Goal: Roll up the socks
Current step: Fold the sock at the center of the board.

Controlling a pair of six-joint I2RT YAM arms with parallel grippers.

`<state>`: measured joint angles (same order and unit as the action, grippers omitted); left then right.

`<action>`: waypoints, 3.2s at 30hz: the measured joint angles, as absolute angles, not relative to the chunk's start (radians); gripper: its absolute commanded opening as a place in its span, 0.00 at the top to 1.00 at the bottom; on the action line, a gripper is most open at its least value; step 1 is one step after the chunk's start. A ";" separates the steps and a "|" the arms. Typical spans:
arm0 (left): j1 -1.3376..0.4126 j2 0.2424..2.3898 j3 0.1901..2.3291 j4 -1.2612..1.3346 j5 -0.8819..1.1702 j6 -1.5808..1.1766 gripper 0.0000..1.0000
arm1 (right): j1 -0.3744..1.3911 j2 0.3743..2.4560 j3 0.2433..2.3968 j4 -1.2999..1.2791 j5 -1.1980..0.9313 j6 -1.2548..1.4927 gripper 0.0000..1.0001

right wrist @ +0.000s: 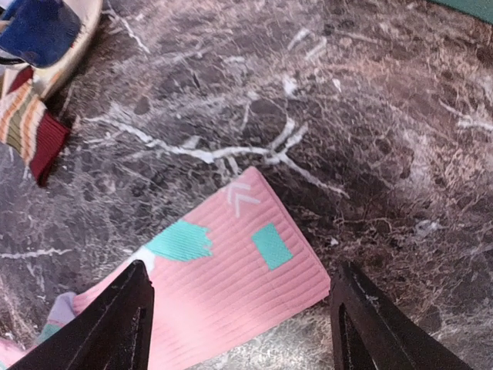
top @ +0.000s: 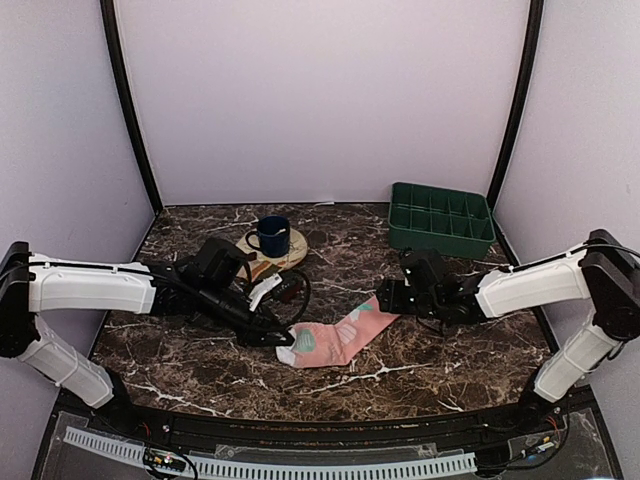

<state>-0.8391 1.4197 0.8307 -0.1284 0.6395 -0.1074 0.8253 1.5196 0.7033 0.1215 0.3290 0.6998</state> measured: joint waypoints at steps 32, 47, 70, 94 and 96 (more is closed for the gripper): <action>-0.839 1.376 0.712 -0.106 0.219 -0.237 1.00 | 0.758 1.668 0.723 0.104 0.209 0.837 0.57; -0.839 1.369 0.704 -0.156 0.044 -0.308 1.00 | 0.743 1.680 0.685 0.181 0.136 0.865 1.00; -0.820 1.562 0.857 -0.155 0.097 -0.351 0.58 | 0.711 1.370 0.588 -0.011 0.293 0.764 1.00; -0.814 1.362 0.677 -0.136 0.035 -0.469 0.55 | 1.081 1.652 1.068 -0.050 0.342 0.568 1.00; -0.812 1.344 0.657 -0.135 0.021 -0.484 0.57 | 1.108 1.705 1.129 -0.059 0.342 0.553 1.00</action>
